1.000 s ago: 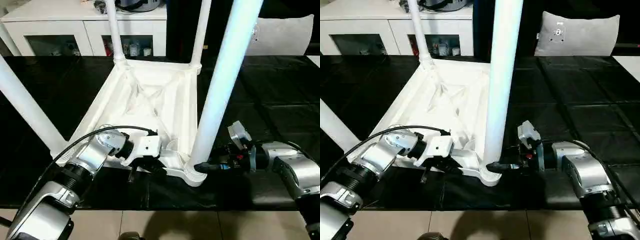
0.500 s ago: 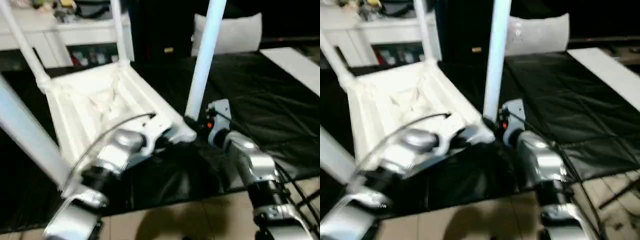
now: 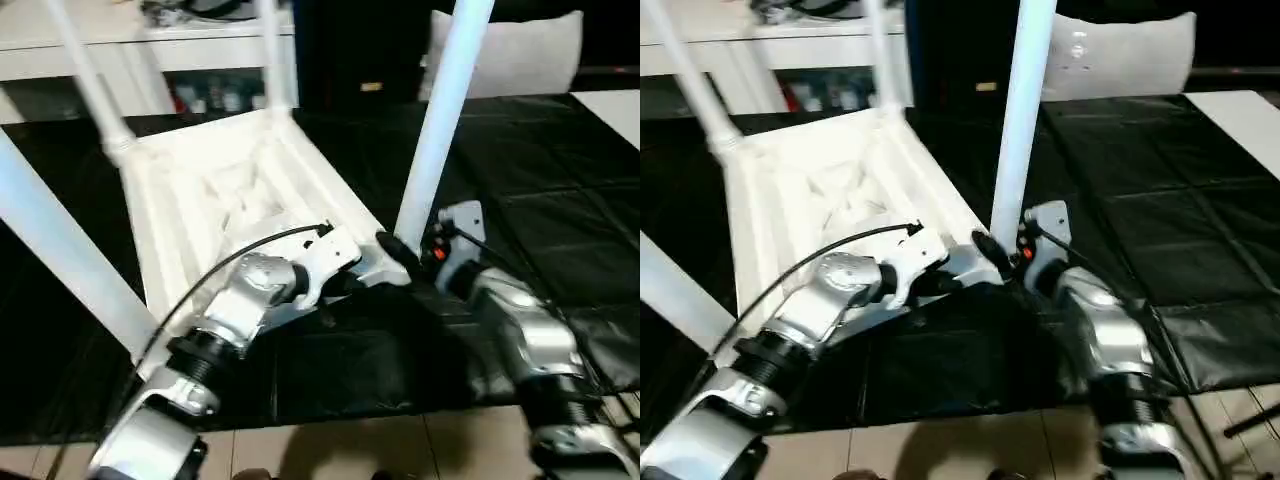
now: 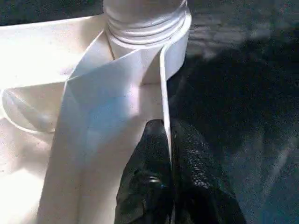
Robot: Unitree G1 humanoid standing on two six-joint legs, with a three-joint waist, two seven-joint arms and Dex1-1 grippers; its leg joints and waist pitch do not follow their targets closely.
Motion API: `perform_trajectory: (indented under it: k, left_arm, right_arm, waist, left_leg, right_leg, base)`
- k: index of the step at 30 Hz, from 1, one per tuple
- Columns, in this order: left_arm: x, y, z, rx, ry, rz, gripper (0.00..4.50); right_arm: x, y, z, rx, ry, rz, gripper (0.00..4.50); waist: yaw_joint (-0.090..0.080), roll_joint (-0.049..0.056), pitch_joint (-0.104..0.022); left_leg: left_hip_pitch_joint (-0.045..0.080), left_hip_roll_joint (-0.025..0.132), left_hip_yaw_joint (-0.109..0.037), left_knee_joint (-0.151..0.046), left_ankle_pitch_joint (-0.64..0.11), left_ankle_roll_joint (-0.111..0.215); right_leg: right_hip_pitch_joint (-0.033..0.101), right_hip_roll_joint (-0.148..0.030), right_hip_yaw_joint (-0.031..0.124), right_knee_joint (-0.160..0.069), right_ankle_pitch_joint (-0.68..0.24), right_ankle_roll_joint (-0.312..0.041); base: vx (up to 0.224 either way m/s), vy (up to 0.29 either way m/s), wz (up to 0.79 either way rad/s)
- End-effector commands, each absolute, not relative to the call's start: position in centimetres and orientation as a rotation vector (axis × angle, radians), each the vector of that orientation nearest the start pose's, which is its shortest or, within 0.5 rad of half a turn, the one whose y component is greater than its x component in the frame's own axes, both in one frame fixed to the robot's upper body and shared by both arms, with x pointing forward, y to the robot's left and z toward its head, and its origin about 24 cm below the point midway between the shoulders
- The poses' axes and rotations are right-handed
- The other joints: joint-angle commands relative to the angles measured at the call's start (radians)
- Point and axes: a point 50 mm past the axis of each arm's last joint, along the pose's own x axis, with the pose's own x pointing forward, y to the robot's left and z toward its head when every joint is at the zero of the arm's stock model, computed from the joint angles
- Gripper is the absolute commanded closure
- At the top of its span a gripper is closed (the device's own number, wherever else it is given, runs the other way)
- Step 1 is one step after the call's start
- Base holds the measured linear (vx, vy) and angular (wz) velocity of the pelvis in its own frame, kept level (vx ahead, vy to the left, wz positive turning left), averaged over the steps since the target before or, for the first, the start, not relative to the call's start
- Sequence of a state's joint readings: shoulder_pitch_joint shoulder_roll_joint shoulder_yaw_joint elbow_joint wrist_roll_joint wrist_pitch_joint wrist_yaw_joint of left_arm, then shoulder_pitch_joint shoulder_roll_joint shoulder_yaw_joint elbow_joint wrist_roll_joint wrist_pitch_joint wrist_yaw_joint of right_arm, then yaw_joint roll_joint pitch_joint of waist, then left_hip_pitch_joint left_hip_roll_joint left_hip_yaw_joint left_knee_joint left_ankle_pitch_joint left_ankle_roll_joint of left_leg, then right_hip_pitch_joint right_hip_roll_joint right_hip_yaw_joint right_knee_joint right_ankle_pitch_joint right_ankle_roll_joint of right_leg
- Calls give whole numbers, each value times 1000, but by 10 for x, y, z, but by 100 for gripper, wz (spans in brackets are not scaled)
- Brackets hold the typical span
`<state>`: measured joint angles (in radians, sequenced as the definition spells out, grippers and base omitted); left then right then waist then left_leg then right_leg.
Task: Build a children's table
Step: Rotate leg to tighten
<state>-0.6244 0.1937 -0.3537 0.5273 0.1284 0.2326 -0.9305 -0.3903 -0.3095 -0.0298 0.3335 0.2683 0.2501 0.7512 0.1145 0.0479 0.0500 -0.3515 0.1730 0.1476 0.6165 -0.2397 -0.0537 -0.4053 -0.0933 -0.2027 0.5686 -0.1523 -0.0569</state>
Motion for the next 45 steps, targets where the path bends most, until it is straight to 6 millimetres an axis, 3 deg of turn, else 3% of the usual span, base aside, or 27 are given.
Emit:
perform_trajectory:
  k: [1,3,6,10,13,14,16,19,26,35,40,44,45]
  left_arm:
    - [315,73,50,527,408,-1295,450]
    - [314,77,50,555,400,-1341,450]
    - [309,83,50,600,408,-1428,450]
    - [304,86,50,639,405,-1521,450]
    - [296,89,54,652,405,-1647,450]
    - [295,90,54,657,406,-1663,450]
    - [293,93,55,678,412,-1703,450]
    - [292,95,55,695,419,-1726,450]
    - [293,97,56,706,415,-1741,450]
    - [293,97,55,691,416,-1741,450]
    - [295,97,54,639,439,-1693,450]
    - [300,94,54,582,446,-1596,450]
    - [305,91,55,537,444,-1524,450]
  right_arm:
    - [308,-176,73,14,177,833,61]
    - [302,-183,77,-10,193,916,50]
    - [294,-189,82,-26,240,1035,14]
    - [289,-192,83,-99,279,1122,6]
    - [281,-193,85,-130,312,1263,6]
    - [280,-193,86,-128,315,1283,33]
    - [278,-192,87,-117,319,1328,41]
    - [277,-190,88,-106,323,1362,76]
    - [270,-182,81,-28,362,1467,125]
    - [265,-184,79,37,412,1492,206]
    - [263,-175,80,110,396,1474,229]
    - [271,-165,76,85,375,1348,231]
    - [283,-158,71,39,356,1201,232]
  waist:
    - [2,-12,-72]
    - [6,-16,-71]
    - [11,-18,-74]
    - [18,-19,-77]
    - [35,-19,-80]
    - [38,-18,-80]
    - [44,-23,-80]
    - [53,-20,-78]
    - [53,-24,-79]
    - [55,-26,-80]
    - [55,-27,-79]
    - [45,-27,-74]
    - [40,-26,-71]
  left_leg:
    - [-3,65,-13,-68,-38,101]
    - [0,63,-13,-69,-72,89]
    - [-3,66,-15,-68,-57,98]
    - [-5,66,-15,-66,-30,98]
    - [-6,73,-15,-63,4,116]
    - [-6,74,-15,-62,4,119]
    - [-5,76,-14,-63,5,117]
    - [-1,77,-13,-65,-8,106]
    - [-6,71,-13,-65,-5,95]
    - [-5,70,-12,-64,7,92]
    - [-4,70,-11,-65,2,82]
    - [-3,61,-9,-68,-33,54]
    - [-1,56,-7,-68,-52,43]
  right_leg:
    - [74,-94,82,-82,-343,-28]
    - [76,-91,80,-87,-377,-7]
    - [76,-90,81,-82,-357,0]
    - [75,-91,80,-76,-330,-13]
    - [74,-93,85,-64,-284,-32]
    - [72,-93,85,-64,-281,-36]
    - [72,-95,86,-63,-280,-46]
    - [71,-96,86,-68,-313,-41]
    - [74,-92,82,-70,-330,-15]
    - [73,-90,82,-71,-333,-5]
    - [73,-91,81,-75,-351,10]
    - [71,-90,74,-90,-413,31]
    - [69,-88,69,-98,-451,49]
  base:
    - [0,0,0]
    - [0,0,0]
    - [0,0,0]
    - [0,0,0]
    - [0,0,0]
    - [0,0,0]
    - [0,0,0]
    - [0,0,0]
    - [0,0,0]
    - [0,0,0]
    - [0,0,0]
    - [0,0,0]
    - [0,0,0]
